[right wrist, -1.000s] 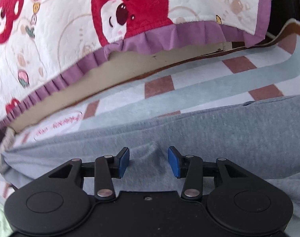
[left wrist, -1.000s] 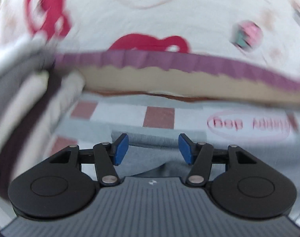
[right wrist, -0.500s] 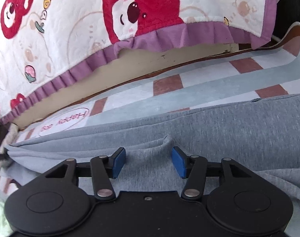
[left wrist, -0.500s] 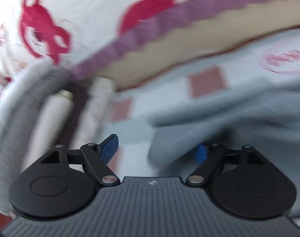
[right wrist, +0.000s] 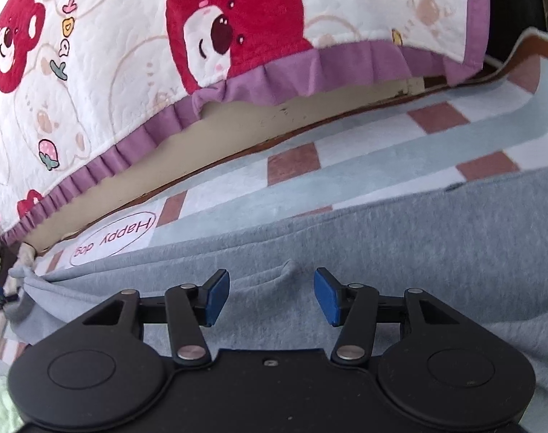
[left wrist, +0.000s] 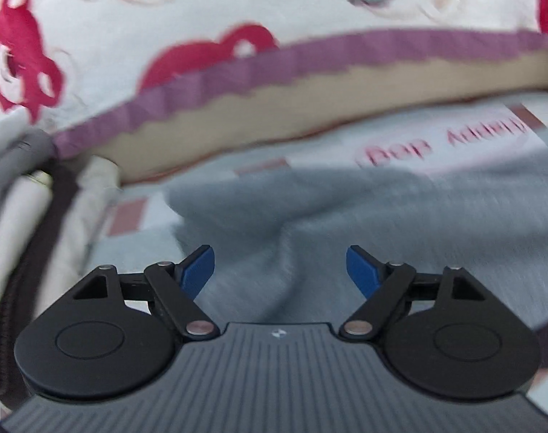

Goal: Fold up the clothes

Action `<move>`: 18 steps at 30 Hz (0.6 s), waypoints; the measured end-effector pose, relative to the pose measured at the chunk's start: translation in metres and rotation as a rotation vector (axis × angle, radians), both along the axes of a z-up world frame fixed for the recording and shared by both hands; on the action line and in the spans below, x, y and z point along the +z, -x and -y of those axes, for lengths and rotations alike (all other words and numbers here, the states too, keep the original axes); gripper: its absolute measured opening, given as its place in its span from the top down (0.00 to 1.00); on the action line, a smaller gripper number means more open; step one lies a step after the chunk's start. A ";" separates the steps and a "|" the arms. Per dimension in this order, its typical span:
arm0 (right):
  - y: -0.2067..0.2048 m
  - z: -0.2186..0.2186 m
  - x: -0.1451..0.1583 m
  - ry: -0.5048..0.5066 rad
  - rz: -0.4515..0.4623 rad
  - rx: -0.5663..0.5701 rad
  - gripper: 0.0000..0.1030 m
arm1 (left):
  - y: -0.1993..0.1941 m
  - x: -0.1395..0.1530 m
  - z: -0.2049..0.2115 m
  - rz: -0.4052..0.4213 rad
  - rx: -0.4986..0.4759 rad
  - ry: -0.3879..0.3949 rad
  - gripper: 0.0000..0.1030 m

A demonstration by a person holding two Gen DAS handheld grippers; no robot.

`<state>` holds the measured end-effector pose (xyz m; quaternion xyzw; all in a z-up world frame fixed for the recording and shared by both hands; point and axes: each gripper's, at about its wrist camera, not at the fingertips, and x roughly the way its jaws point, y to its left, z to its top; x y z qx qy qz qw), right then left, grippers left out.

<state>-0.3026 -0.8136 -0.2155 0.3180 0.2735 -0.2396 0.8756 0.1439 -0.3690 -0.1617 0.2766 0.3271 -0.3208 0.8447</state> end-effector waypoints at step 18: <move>-0.049 -0.089 0.028 0.180 0.025 0.355 0.44 | -0.078 0.007 -0.014 0.066 0.368 0.045 0.14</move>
